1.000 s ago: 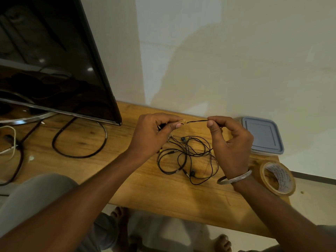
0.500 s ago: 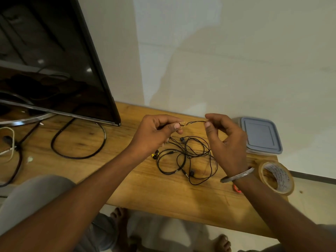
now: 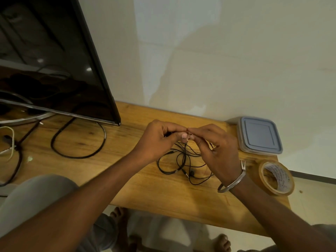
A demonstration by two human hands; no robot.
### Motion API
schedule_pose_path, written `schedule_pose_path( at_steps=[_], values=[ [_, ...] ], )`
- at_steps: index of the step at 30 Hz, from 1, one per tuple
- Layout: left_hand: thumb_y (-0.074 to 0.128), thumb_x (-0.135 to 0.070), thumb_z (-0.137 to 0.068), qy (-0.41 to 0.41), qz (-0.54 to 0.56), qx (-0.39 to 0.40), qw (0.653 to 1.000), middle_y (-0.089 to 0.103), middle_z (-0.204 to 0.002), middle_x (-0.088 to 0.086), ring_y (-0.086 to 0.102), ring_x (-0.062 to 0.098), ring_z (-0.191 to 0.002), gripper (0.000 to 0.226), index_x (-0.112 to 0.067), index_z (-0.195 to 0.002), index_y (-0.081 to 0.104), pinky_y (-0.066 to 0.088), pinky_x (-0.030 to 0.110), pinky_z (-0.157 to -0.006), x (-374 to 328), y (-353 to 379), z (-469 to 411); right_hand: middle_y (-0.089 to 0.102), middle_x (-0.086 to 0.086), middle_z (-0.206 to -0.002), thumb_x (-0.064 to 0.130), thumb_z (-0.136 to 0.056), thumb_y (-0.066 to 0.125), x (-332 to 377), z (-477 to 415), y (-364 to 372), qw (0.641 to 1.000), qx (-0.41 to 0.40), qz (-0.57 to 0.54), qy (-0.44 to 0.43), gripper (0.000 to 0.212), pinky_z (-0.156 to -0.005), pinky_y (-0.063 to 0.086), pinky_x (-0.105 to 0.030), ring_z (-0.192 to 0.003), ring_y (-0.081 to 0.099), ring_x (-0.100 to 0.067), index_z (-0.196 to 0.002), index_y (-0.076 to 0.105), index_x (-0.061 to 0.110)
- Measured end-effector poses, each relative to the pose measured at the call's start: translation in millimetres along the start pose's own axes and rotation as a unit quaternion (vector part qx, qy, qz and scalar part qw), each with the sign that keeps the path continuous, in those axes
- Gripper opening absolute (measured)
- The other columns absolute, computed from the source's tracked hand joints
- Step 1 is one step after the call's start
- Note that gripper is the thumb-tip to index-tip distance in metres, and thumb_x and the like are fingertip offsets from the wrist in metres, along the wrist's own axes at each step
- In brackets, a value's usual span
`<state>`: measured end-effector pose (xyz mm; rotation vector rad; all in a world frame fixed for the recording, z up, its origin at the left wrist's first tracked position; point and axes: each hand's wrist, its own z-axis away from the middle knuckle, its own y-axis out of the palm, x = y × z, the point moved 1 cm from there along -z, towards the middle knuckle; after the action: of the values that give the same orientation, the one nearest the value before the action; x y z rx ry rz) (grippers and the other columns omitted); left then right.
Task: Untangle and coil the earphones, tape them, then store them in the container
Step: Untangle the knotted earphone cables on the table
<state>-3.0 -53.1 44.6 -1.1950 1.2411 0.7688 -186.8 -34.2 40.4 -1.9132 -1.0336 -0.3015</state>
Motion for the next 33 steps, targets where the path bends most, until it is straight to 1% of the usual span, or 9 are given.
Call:
schedule_pose_path(
  at_steps=[5,10,14,17,20,24,27,31,33],
  values=[
    [0.070,-0.010,-0.090,0.006,-0.069,-0.042,0.997,0.077,-0.080,-0.004,0.073,0.005,-0.079,0.016,-0.013,-0.104,0.077,0.056,0.020,-0.074,9,-10,-4,0.071,0.005,-0.091,0.011,-0.090,0.071,-4,-3,-5,0.994,-0.068,-0.009,0.087,0.013,-0.071,0.051,-0.017,-0.084,0.064,-0.002,-0.102,0.075,0.013],
    [0.068,-0.010,-0.091,0.004,-0.100,-0.064,0.993,0.076,-0.076,-0.004,0.066,-0.004,-0.065,0.014,-0.014,-0.100,0.078,0.046,0.010,-0.061,9,-16,-7,0.072,0.004,-0.088,0.016,-0.094,0.067,-12,-3,-4,0.986,-0.077,-0.034,0.144,0.013,-0.065,0.057,-0.036,-0.078,0.070,-0.013,-0.105,0.074,0.018],
    [0.068,-0.007,-0.091,0.005,-0.086,-0.072,0.994,0.073,-0.074,-0.004,0.063,-0.008,-0.060,0.013,-0.010,-0.099,0.078,0.043,0.006,-0.059,6,-14,-5,0.074,0.002,-0.095,0.030,-0.102,0.052,-10,-3,-3,0.983,-0.022,-0.061,0.170,0.027,-0.064,0.058,-0.025,-0.076,0.072,-0.006,-0.121,0.067,0.018],
    [0.068,-0.009,-0.091,0.024,-0.091,-0.054,0.994,0.074,-0.075,-0.004,0.064,-0.007,-0.060,0.011,-0.012,-0.096,0.078,0.046,0.010,-0.058,2,-7,-2,0.070,0.004,-0.115,0.038,-0.099,0.056,-6,-2,1,0.983,0.046,-0.088,0.156,0.041,-0.067,0.057,-0.020,-0.087,0.071,-0.004,-0.135,0.058,0.019],
    [0.069,-0.011,-0.091,0.047,-0.094,-0.040,0.994,0.075,-0.077,-0.006,0.070,0.001,-0.070,0.011,-0.014,-0.093,0.079,0.052,0.018,-0.063,2,-3,0,0.071,0.007,-0.107,0.025,-0.093,0.068,-2,1,7,0.991,0.070,-0.063,0.100,0.030,-0.071,0.052,-0.017,-0.091,0.067,-0.004,-0.122,0.068,0.017],
    [0.069,-0.012,-0.091,0.054,-0.115,-0.021,0.992,0.075,-0.075,-0.006,0.069,0.001,-0.065,0.011,-0.014,-0.095,0.079,0.052,0.019,-0.058,2,-4,0,0.070,0.009,-0.086,0.015,-0.092,0.069,-2,1,6,0.994,0.026,-0.056,0.089,0.013,-0.060,0.047,-0.018,-0.073,0.065,-0.006,-0.102,0.076,0.016],
    [0.069,-0.014,-0.092,0.040,-0.128,-0.024,0.991,0.074,-0.073,-0.008,0.069,0.002,-0.066,0.010,-0.013,-0.094,0.078,0.053,0.021,-0.059,4,-9,-2,0.068,0.009,-0.083,0.013,-0.092,0.069,-3,-2,-1,0.995,-0.026,-0.028,0.092,0.010,-0.061,0.044,-0.012,-0.073,0.062,0.001,-0.098,0.075,0.015],
    [0.067,-0.016,-0.093,0.020,-0.129,-0.039,0.991,0.072,-0.070,-0.006,0.068,0.009,-0.065,0.009,-0.015,-0.090,0.076,0.053,0.025,-0.060,8,-17,-5,0.069,0.008,-0.082,0.018,-0.095,0.065,-12,-3,-3,0.984,-0.074,-0.047,0.154,0.009,-0.061,0.055,-0.035,-0.074,0.065,-0.009,-0.097,0.073,0.019],
    [0.067,-0.016,-0.093,0.012,-0.130,-0.044,0.990,0.072,-0.071,-0.005,0.066,0.005,-0.063,0.009,-0.014,-0.091,0.076,0.051,0.021,-0.060,8,-19,-6,0.069,0.007,-0.080,0.024,-0.096,0.064,-19,-3,-4,0.977,-0.080,-0.055,0.188,0.009,-0.063,0.057,-0.042,-0.075,0.067,-0.014,-0.098,0.073,0.023]
  ],
)
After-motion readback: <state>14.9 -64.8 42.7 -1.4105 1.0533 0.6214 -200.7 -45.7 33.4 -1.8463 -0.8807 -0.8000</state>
